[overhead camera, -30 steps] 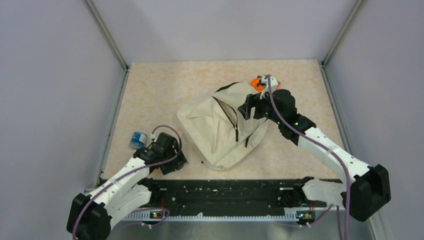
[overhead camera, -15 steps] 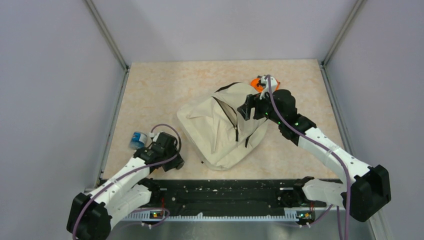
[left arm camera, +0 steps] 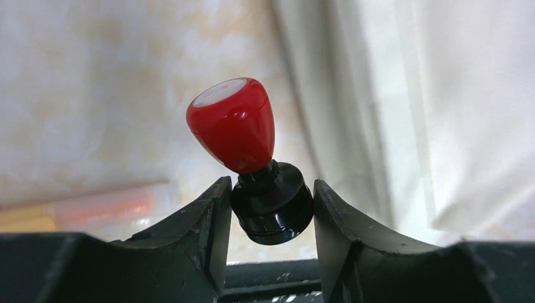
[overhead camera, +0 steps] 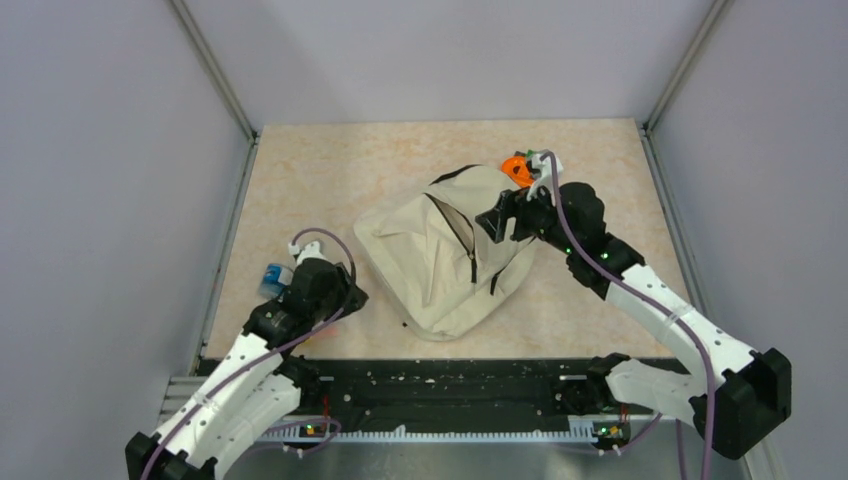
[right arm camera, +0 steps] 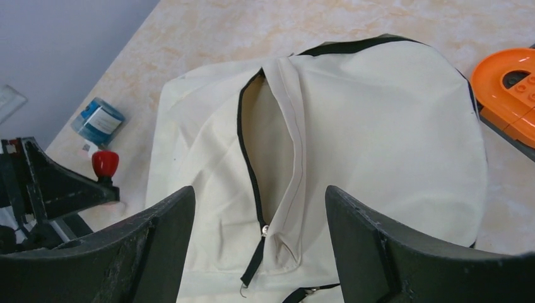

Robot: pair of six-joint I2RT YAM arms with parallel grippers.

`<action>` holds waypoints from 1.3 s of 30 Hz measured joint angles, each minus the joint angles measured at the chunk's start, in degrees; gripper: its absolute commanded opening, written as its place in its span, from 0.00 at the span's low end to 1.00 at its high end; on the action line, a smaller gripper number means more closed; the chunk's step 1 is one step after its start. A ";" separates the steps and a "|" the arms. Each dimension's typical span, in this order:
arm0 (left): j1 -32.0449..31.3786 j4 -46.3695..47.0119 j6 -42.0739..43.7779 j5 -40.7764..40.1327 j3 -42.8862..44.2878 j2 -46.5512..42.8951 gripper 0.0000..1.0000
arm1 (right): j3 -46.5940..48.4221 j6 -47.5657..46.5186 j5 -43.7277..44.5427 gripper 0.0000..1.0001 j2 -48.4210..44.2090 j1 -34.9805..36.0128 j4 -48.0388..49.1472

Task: Pack the student bag
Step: Pick up the personal item from the center of the board, then place the personal item in the student bag.

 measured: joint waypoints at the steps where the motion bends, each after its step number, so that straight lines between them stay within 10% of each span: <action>1: 0.00 0.90 1.42 -0.11 0.87 -1.05 0.27 | 0.00 0.20 -0.52 0.73 -0.04 0.00 0.22; 20: -8.96 38.60 25.05 24.17 9.81 11.06 0.26 | -0.07 12.96 -6.73 0.74 2.64 8.83 12.90; 39: -11.93 47.10 26.97 29.29 10.82 15.67 0.25 | 0.50 17.46 -12.76 0.58 10.43 10.82 17.77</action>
